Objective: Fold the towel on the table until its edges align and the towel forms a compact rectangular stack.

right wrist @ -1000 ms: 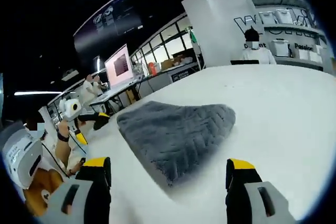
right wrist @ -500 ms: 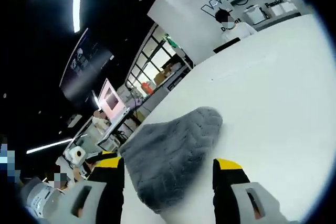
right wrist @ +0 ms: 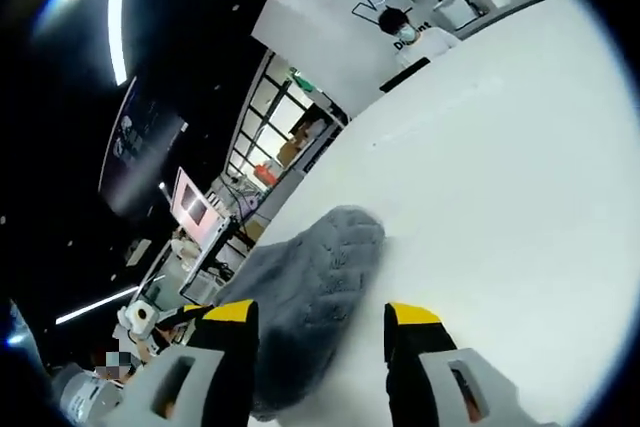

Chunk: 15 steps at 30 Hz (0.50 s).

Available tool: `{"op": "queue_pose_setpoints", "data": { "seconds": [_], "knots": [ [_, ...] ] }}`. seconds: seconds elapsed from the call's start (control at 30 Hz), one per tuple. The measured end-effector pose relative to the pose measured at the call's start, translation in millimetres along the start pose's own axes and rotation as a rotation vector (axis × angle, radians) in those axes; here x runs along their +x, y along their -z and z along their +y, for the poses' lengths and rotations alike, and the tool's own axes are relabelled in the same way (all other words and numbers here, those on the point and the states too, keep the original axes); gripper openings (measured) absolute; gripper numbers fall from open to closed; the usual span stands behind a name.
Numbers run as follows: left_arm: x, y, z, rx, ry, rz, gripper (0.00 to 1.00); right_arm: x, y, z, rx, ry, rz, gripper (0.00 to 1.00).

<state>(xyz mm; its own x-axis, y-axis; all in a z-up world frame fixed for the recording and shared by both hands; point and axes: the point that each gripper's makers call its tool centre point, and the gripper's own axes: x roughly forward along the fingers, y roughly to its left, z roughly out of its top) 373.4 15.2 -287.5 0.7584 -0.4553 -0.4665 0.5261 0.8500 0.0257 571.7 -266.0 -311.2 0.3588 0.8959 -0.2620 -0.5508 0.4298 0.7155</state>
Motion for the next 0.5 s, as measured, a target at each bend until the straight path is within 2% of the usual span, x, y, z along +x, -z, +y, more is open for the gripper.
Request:
{"op": "queue_pose_setpoints", "data": {
  "seconds": [0.3, 0.5],
  "knots": [
    [1, 0.9, 0.6, -0.005, 0.002, 0.001, 0.96, 16, 2.2, -3, 0.046, -0.03, 0.019, 0.27],
    [2, 1.6, 1.0, -0.007, 0.005, 0.002, 0.96, 22, 6.7, -2, 0.033, -0.043, 0.046, 0.13]
  ]
}}
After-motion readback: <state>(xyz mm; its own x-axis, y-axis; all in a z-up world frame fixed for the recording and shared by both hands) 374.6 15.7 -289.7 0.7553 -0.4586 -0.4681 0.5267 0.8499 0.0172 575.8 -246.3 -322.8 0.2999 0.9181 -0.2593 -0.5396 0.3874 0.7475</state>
